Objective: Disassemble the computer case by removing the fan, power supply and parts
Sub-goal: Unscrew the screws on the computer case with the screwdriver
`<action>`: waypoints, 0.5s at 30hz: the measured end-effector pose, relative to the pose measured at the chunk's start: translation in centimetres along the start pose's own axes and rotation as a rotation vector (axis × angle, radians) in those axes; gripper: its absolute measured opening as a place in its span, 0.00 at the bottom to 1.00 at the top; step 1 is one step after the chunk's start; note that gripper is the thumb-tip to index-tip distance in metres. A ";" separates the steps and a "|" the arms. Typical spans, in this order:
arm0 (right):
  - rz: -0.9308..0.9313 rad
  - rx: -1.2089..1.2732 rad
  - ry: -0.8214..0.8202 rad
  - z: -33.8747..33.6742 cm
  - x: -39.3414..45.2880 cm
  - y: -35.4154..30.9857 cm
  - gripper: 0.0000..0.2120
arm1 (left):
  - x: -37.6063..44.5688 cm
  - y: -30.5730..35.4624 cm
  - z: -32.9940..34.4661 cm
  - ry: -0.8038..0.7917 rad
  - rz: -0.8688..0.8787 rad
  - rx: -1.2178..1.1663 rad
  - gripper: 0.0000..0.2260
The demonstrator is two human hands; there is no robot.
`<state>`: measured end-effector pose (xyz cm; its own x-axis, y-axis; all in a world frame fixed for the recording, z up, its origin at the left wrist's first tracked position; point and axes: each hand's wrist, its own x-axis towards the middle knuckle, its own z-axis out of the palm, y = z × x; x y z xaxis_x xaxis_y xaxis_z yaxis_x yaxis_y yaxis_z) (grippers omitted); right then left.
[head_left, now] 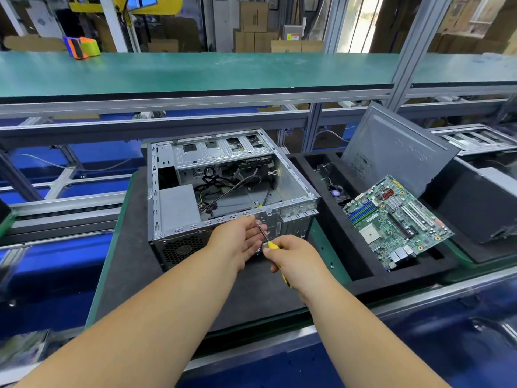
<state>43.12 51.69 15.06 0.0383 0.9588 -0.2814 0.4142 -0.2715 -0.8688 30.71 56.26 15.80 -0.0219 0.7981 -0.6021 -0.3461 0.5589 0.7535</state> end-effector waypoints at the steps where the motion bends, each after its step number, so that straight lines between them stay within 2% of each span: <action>1: 0.004 0.004 0.004 0.0 0.0 0.1 0.04 | 0.0 0.0 0.2 0.005 -0.006 -0.023 0.10; 6: 0.079 0.067 -0.025 -0.2 -0.6 -1.0 0.07 | -0.1 -0.2 0.7 0.044 0.019 -0.092 0.09; 10: 0.394 0.130 -0.183 -0.8 -1.0 -3.3 0.16 | 0.1 -0.4 1.0 0.063 0.036 -0.126 0.09; 12: 0.383 0.129 -0.178 -0.7 -1.0 -3.5 0.16 | 0.1 -0.4 1.0 0.069 0.039 -0.129 0.09; 15: 0.242 0.189 -0.096 -0.5 -1.1 -2.5 0.11 | 0.2 -0.3 0.9 0.068 0.037 -0.131 0.09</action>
<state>42.50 51.30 17.76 0.0253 0.8546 -0.5187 0.2274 -0.5101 -0.8295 31.68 56.45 15.77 -0.0983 0.7980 -0.5946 -0.4634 0.4920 0.7370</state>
